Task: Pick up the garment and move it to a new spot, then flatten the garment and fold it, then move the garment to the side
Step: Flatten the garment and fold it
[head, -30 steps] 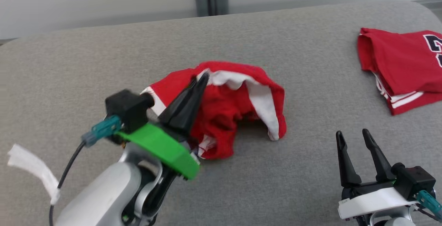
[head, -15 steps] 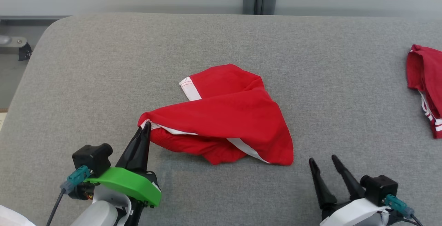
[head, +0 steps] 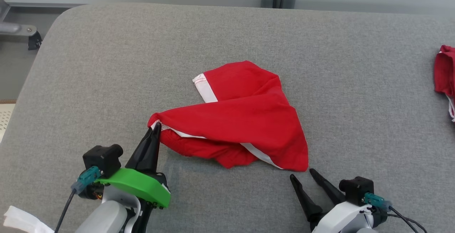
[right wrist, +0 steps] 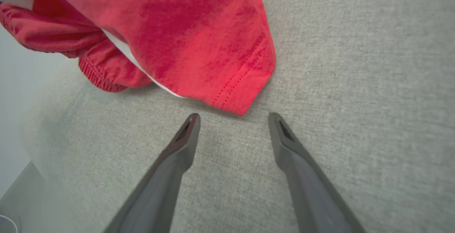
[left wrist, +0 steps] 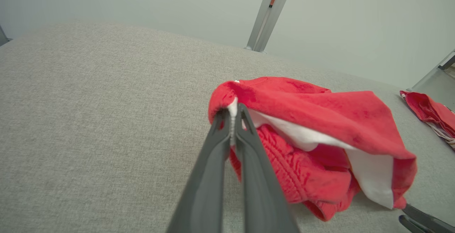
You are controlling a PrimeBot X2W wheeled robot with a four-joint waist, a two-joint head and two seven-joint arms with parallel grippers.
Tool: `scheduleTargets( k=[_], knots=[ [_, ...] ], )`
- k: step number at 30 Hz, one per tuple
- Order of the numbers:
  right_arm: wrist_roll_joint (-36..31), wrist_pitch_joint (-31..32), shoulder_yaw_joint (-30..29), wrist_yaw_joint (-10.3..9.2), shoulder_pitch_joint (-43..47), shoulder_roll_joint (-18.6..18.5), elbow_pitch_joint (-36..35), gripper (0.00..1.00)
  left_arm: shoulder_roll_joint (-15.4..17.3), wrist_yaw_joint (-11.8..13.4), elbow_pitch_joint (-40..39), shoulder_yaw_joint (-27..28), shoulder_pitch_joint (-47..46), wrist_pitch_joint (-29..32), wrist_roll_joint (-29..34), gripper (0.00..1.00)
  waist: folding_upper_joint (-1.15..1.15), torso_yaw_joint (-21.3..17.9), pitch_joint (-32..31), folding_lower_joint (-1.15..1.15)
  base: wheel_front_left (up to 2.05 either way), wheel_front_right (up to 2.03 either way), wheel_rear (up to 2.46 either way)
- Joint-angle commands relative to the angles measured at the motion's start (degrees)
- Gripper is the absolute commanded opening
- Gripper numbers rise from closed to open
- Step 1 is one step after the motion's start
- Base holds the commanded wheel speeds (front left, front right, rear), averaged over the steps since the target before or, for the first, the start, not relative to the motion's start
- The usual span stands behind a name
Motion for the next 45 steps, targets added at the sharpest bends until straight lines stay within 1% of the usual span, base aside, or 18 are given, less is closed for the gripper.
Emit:
scheduleTargets(
  k=[1, 2, 3, 5, 8, 12, 16, 18, 20, 22, 26, 29, 31, 35, 37, 40, 43, 45],
  knots=[
    [0.6, 0.1, 1.1, 0.00, -1.0, -0.5, 1.7, 0.62, -0.3, -0.5, 0.4, 0.1, -1.2, -0.4, 0.9, 0.00, 0.00, 0.4, 0.3, 0.00, 0.00, 0.00, 0.00],
    [0.8, 0.1, 1.7, 0.00, -1.4, -0.5, 2.6, 0.47, -0.5, -0.7, 0.7, 0.0, -1.4, -0.4, 1.1, 0.00, 0.00, 0.6, 0.4, 0.00, 0.00, 0.00, 0.00],
    [1.1, 0.1, 2.3, 0.00, -2.0, -0.5, 3.4, 0.15, -0.7, -0.9, 1.0, 0.0, -1.6, -0.4, 1.1, 0.00, 0.00, 0.7, 0.5, 0.00, 0.00, 0.00, 0.00],
    [1.6, 0.2, 2.7, 0.00, -2.8, -0.5, 4.4, 0.00, -0.9, -1.3, 1.4, -0.2, -2.0, -0.4, 1.4, 0.00, 0.00, 0.8, 0.6, 0.00, 0.00, 0.00, 0.00],
    [2.0, 0.2, 2.9, 0.00, -3.9, -0.5, 4.8, 0.00, -1.2, -1.6, 1.9, -0.1, -2.3, -0.5, 1.8, 0.00, 0.00, 0.8, 0.7, 0.00, 0.00, 0.00, 0.00],
    [1.4, 0.0, 1.2, 0.00, -3.5, -1.1, 1.9, 0.00, -1.1, -2.5, 2.2, -0.2, -2.3, -0.4, 2.7, 0.00, 0.00, 0.2, -0.4, 0.00, 0.00, 0.00, 0.00],
    [0.6, 0.0, -3.1, 0.00, -0.9, -2.7, -3.5, 0.00, -0.2, -3.7, 1.2, 0.8, -1.8, -0.4, 3.9, 0.00, 0.00, -2.0, -2.6, 0.00, 0.00, 0.00, 0.00],
    [0.6, 0.0, -6.1, 0.00, 0.3, -3.5, -7.1, 0.00, 0.4, -4.7, 0.0, 1.3, -1.5, -0.4, 4.6, 0.00, 0.00, -3.7, -3.6, 0.00, 0.00, 0.00, 0.00],
    [1.2, 0.0, -9.3, 0.00, 1.1, -4.7, -11.0, 0.00, 1.1, -6.1, -1.5, 1.6, -1.2, -0.4, 3.9, 0.00, 0.00, -5.5, -4.6, 0.00, 0.00, 0.00, 0.00],
    [1.2, 0.0, -12.4, 0.00, 1.2, -6.8, -15.0, 0.00, 2.4, -7.8, -3.3, 2.0, -1.5, 0.0, 3.1, 0.00, 0.00, -7.6, -5.6, 0.00, 0.00, 0.00, 0.00],
    [1.7, 0.0, -17.9, 0.00, 0.4, -10.8, -21.4, 0.00, 5.0, -10.6, -7.8, 1.5, -4.0, 3.2, 2.2, 0.00, 0.00, -10.2, -6.7, 0.00, 0.00, 0.00, 0.00],
    [2.5, 0.0, -22.1, 0.00, -0.2, -13.5, -26.0, 0.00, 7.3, -12.3, -12.3, 0.9, -6.3, 7.3, 1.1, 0.00, 0.00, -11.7, -7.1, 0.00, 0.00, 0.00, 0.00],
    [3.3, 0.0, -24.8, -0.01, -1.0, -15.4, -28.5, 0.00, 8.6, -13.3, -15.4, 0.5, -8.3, 10.1, -0.1, 0.00, 0.00, -12.5, -7.1, 0.00, 0.00, 0.00, 0.00],
    [2.7, 0.0, -28.4, 0.00, -1.8, -17.4, -32.7, 0.00, 9.9, -14.4, -20.6, 0.3, -13.2, 14.8, -3.7, 0.00, 0.00, -13.7, -7.0, 0.00, 0.00, 0.00, 0.00],
    [2.8, 0.0, -29.5, -0.01, -3.0, -18.1, -33.2, 0.00, 9.4, -14.8, -21.7, 0.2, -15.6, 16.3, -5.6, 0.00, 0.00, -14.3, -6.6, 0.00, 0.00, 0.00, 0.00],
    [2.3, 0.0, -29.8, -0.01, -5.2, -18.7, -31.5, 0.00, 7.8, -15.1, -21.0, -0.5, -19.6, 18.2, -8.1, 0.00, 0.00, -14.8, -5.3, 0.00, 0.00, 0.00, 0.00],
    [3.8, 0.6, -28.5, 0.00, -10.8, -18.7, -28.4, 0.00, 5.7, -15.4, -17.1, -1.3, -25.8, 19.1, -9.8, 0.00, 0.00, -15.3, -2.4, 0.00, 0.00, 0.00, 0.00],
    [4.5, 1.1, -27.1, 0.00, -15.6, -19.1, -25.7, 0.00, 4.0, -15.3, -13.8, -2.3, -31.4, 18.9, -9.2, 0.00, 0.00, -15.7, 0.6, 0.00, 0.00, 0.00, 0.00]
  ],
)
